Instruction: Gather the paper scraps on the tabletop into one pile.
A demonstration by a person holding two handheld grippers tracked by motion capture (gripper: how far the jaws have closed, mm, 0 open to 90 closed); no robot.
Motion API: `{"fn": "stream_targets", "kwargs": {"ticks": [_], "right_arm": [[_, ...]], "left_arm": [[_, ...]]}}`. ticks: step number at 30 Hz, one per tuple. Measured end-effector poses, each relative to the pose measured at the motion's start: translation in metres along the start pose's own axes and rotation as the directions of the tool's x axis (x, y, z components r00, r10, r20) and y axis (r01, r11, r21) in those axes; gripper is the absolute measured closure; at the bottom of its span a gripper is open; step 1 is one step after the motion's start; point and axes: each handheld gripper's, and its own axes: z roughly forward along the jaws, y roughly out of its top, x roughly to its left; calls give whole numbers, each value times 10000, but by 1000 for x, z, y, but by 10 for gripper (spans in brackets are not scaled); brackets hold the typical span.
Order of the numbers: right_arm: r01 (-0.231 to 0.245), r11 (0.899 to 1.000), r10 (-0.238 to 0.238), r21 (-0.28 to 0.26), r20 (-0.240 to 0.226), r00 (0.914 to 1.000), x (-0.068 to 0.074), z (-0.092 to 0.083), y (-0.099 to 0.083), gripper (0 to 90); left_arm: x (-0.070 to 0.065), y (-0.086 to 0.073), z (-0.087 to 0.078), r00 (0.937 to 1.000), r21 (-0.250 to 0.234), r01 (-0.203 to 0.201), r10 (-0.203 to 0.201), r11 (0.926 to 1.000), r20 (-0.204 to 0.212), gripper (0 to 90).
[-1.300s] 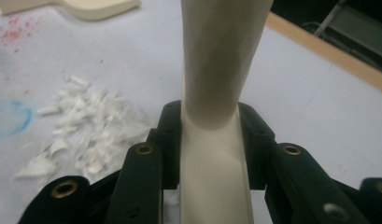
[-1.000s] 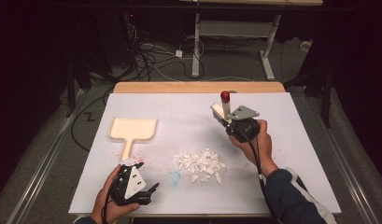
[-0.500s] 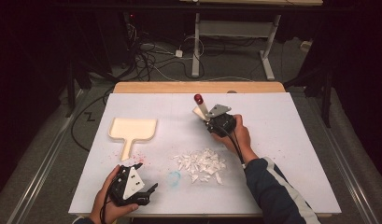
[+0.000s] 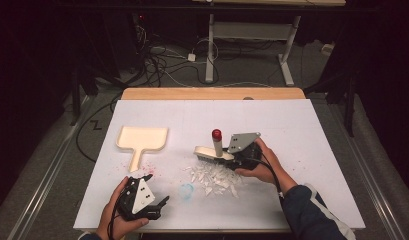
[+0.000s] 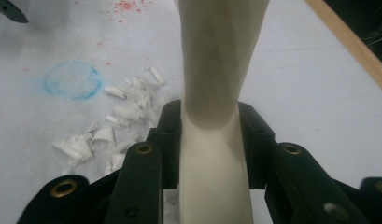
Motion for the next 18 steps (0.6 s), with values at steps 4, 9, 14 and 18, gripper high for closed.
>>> {"fn": "stream_targets", "kwargs": {"ticks": [4,9,14,18], "right_arm": [[-366,9976,424,-583,1008,9940,0,-21,-3,678],[-756,9914,954,-1069,1948,9762,1,-50,-5,678],[-1213,9812,1453,-1501,1609,9762,16,-73,-15,678],[-1631,9711,1832,-1742,1061,9773,36,-75,-11,678]], "left_arm": [[0,-1,2,10000,176,-51,51,9998,-9,161],[-1,0,2,9999,185,-132,133,9997,-22,161],[2,-1,-2,9998,59,-58,59,10000,-194,161],[6,0,-8,9987,-137,-29,22,9999,-507,160]]}}
